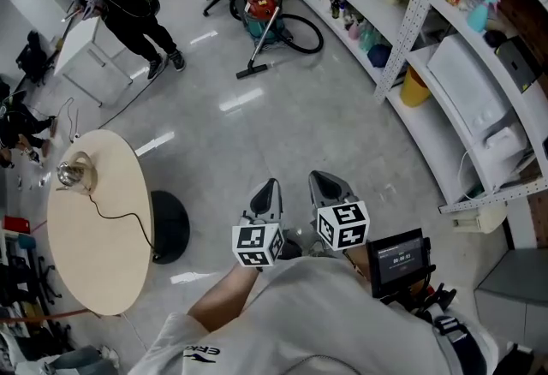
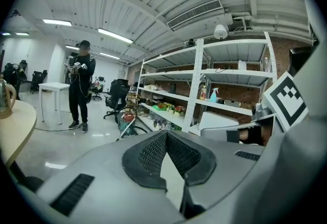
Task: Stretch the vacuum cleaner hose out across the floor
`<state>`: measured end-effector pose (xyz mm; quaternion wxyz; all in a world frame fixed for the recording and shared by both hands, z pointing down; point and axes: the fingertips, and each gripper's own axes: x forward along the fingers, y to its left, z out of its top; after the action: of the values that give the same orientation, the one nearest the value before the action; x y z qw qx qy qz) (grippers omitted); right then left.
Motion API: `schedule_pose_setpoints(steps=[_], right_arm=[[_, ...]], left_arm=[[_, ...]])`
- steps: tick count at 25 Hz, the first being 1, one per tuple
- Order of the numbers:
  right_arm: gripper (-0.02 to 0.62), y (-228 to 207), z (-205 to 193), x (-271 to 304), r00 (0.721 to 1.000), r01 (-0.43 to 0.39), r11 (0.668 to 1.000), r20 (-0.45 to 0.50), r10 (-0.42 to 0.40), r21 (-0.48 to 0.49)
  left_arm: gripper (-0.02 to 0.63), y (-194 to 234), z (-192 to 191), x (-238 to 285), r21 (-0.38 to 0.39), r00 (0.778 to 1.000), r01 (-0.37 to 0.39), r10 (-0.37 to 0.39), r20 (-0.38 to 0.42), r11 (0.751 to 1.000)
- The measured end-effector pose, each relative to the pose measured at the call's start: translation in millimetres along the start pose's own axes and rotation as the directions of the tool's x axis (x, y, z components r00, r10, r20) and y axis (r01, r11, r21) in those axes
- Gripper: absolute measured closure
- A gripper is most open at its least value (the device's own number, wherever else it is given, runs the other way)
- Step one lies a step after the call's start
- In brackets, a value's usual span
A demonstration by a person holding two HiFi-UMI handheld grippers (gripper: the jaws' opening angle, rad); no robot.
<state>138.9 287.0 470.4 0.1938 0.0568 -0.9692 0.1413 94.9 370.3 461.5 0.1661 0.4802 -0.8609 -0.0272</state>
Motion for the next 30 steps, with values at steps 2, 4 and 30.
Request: schedule_pose_setpoints(steps=[2, 4, 30], right_arm=[[0.601, -1.6, 5.6, 15.5, 1.000, 0.005, 1.000, -0.003, -0.005, 0.002], [0.601, -3.7, 11.1, 33.8, 1.000, 0.012, 1.000, -0.006, -0.012, 0.001], [0.601, 6.4, 128.4, 278.2, 0.997, 0.077, 0.997, -0.004, -0.077, -0.024]], left_arm=[[0.604, 12.7, 4.2, 11.1, -0.002, 1.000, 0.000, 0.000, -0.001, 1.000], [0.604, 27.0, 8.2, 25.0, -0.005, 1.000, 0.003, -0.003, 0.001, 1.000], [0.603, 223.0, 101.1, 179.9, -0.024, 0.997, 0.068, -0.067, 0.026, 0.997]])
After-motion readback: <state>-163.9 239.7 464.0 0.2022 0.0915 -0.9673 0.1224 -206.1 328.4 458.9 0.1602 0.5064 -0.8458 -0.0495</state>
